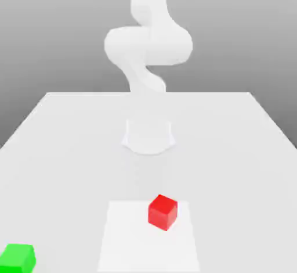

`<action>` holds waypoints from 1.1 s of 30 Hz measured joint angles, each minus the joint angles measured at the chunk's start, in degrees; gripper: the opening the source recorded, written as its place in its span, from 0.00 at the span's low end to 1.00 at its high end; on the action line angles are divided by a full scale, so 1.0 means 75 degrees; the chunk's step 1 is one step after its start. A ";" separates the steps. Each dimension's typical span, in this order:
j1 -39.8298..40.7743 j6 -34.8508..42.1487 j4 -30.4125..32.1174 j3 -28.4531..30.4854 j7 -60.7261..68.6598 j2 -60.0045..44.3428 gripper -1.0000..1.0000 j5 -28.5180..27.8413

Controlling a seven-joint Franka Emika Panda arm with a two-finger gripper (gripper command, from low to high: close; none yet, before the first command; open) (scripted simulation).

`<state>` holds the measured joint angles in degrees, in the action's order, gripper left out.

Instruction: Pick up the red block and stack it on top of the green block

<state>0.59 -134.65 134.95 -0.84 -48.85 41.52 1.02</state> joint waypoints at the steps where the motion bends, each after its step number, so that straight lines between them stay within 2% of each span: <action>1: 0.0038 -0.0185 0.0199 -0.0062 -0.0195 -0.0283 0.50 0.0064; 11: 0.0337 -0.1972 0.2104 -0.0772 -0.2288 -0.3033 0.50 0.0410; 18: 0.0473 -0.3348 0.3465 -0.1144 -0.4266 -0.5145 0.50 0.0029; 25: 0.0007 -0.4953 0.3362 -0.0466 -0.5145 -0.7100 0.50 -0.0932; 26: -0.0053 -0.5080 0.3340 -0.0392 -0.5191 -0.7248 0.00 -0.0988; 33: -0.0041 -0.5071 0.3345 -0.0405 -0.5203 -0.7223 0.00 -0.1002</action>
<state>0.28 -172.68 160.03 -3.88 -87.87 -12.65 -6.49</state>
